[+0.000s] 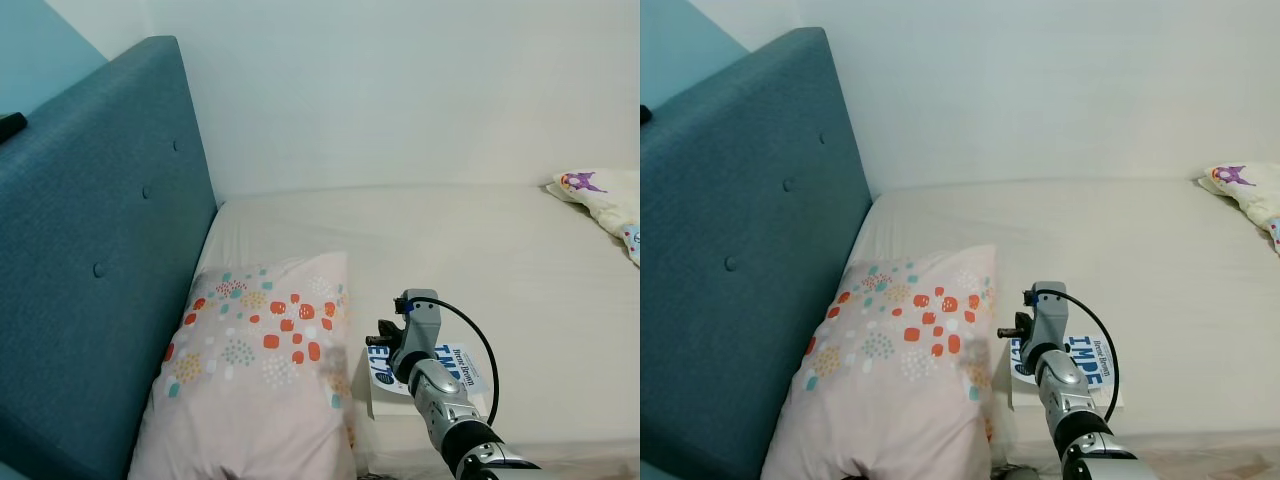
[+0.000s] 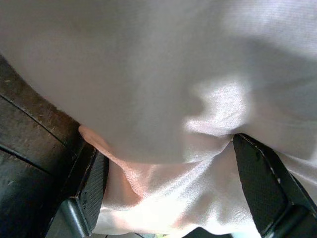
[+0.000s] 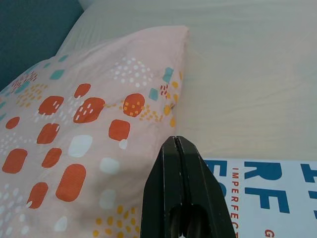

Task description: Clean up the room

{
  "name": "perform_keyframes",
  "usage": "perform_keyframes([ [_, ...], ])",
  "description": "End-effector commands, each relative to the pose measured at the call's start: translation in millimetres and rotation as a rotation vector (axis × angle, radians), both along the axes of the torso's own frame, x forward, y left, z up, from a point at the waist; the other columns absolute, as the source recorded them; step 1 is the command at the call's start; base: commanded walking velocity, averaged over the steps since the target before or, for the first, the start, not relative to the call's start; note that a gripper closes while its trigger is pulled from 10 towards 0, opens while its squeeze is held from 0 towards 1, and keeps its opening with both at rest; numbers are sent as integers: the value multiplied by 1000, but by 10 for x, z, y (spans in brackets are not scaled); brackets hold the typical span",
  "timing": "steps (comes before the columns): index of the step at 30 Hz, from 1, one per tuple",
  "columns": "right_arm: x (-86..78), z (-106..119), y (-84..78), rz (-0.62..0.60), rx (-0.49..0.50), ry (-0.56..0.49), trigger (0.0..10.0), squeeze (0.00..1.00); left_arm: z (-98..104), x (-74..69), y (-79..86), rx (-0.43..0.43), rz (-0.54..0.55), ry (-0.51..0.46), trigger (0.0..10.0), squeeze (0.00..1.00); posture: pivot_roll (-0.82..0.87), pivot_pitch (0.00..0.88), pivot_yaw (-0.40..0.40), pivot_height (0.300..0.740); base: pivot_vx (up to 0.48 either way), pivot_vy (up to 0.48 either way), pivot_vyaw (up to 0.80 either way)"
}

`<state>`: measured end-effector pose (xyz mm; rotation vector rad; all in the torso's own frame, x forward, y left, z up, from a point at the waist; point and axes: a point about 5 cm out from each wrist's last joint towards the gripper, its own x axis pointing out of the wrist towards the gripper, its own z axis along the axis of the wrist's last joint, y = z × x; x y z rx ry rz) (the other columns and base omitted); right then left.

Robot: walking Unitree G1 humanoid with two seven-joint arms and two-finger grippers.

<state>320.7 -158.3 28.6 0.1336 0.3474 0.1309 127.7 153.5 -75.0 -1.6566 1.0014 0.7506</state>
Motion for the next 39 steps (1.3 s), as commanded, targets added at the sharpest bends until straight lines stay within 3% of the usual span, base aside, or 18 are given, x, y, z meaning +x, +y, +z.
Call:
perform_keyframes([
  [1,-14,-21,16,8,-8,11,10000,0,1724,1750,-1293,784,-1115,-1393,10000,1000,-68,58,39,646,0,0,0],
  [31,-14,-21,16,8,-8,11,10000,0,1724,1750,-1293,784,-1115,-1393,10000,1000,-68,58,39,646,0,0,0],
  [32,-13,-21,22,9,-7,12,10000,0,1728,1757,-1303,794,-1119,-1398,10000,878,-69,0,0,651,0,0,0],
  [33,-334,-386,-239,-74,-39,213,10000,0,1063,1688,-793,925,-1152,-1048,10000,0,-77,0,0,656,0,0,0],
  [34,-616,-624,-428,-136,-63,363,10000,0,633,1489,-367,1006,-1179,-787,10000,0,-78,0,0,661,0,0,0],
  [35,-823,-765,-551,-178,-80,463,10000,0,391,1292,-75,1051,-1197,-613,10000,0,-78,0,0,666,0,0,0],
  [36,-933,-829,-615,-200,-93,514,10000,0,277,1165,72,1067,-1206,-520,10000,0,-80,0,0,670,0,0,0],
  [39,-951,-835,-650,-223,-103,520,10000,0,228,1102,83,1053,-1206,-487,10000,0,-81,0,0,680,0,0,0],
])
